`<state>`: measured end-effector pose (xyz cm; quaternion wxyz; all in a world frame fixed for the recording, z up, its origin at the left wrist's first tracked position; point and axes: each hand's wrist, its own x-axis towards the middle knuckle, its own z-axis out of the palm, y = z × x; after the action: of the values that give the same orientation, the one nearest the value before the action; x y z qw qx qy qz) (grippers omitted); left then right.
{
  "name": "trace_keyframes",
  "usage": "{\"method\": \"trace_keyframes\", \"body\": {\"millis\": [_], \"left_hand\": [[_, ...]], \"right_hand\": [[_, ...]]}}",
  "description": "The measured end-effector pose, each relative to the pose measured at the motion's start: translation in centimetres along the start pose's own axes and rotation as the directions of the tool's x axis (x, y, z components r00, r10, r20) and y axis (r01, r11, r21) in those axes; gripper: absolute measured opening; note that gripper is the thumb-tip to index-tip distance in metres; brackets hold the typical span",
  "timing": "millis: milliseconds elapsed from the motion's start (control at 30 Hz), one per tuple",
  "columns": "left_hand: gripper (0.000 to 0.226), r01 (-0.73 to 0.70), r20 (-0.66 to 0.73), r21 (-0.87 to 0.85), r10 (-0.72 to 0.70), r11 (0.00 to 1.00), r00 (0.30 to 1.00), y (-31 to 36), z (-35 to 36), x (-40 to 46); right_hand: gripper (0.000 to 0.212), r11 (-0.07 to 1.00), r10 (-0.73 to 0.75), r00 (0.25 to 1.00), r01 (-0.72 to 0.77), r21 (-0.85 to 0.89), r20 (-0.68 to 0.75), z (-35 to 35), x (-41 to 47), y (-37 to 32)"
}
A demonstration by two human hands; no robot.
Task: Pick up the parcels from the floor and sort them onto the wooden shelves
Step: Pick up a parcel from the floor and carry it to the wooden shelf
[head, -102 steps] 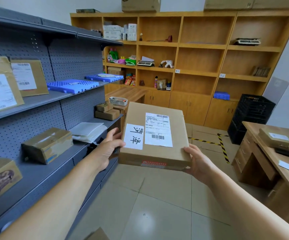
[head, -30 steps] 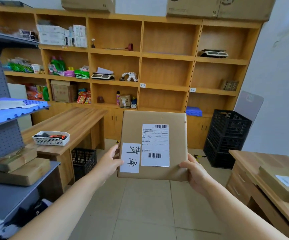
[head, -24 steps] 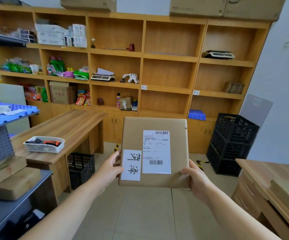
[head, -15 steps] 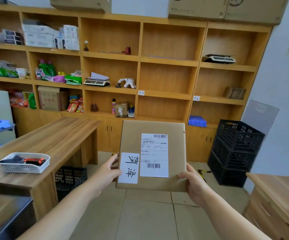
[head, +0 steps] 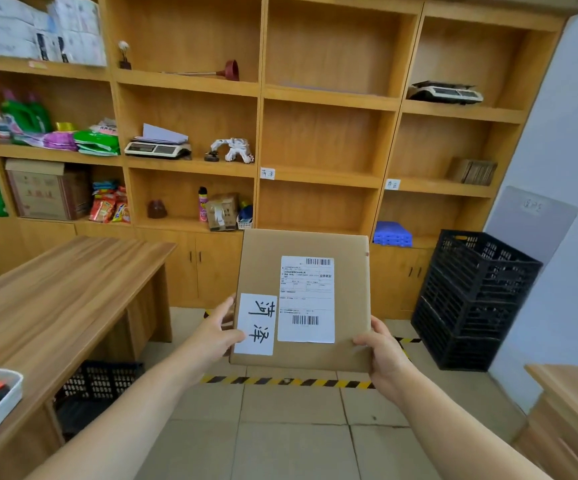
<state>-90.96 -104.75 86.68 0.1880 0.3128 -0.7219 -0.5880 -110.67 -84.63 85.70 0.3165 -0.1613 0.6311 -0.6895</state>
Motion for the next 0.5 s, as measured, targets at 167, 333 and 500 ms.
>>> {"method": "trace_keyframes", "body": {"millis": [167, 333, 500], "left_hand": [[0.082, 0.017, -0.002, 0.01, -0.017, 1.0, 1.0, 0.1, 1.4, 8.3], [0.083, 0.003, -0.012, 0.03, -0.003, 1.0, 1.0, 2.1, 2.6, 18.1], [0.085, -0.033, -0.042, 0.026, 0.034, 0.999, 0.999, 3.9, 4.0, 28.2]], "right_hand": [[0.052, 1.0, 0.016, 1.0, -0.016, 0.002, 0.0, -0.2, 8.7, -0.7], [0.048, 1.0, 0.002, 1.0, -0.002, -0.021, 0.027, -1.2, 19.4, -2.9], [0.049, 0.974, -0.136, 0.99, 0.138, -0.179, 0.022, -1.4, 30.6, -5.5]]}}
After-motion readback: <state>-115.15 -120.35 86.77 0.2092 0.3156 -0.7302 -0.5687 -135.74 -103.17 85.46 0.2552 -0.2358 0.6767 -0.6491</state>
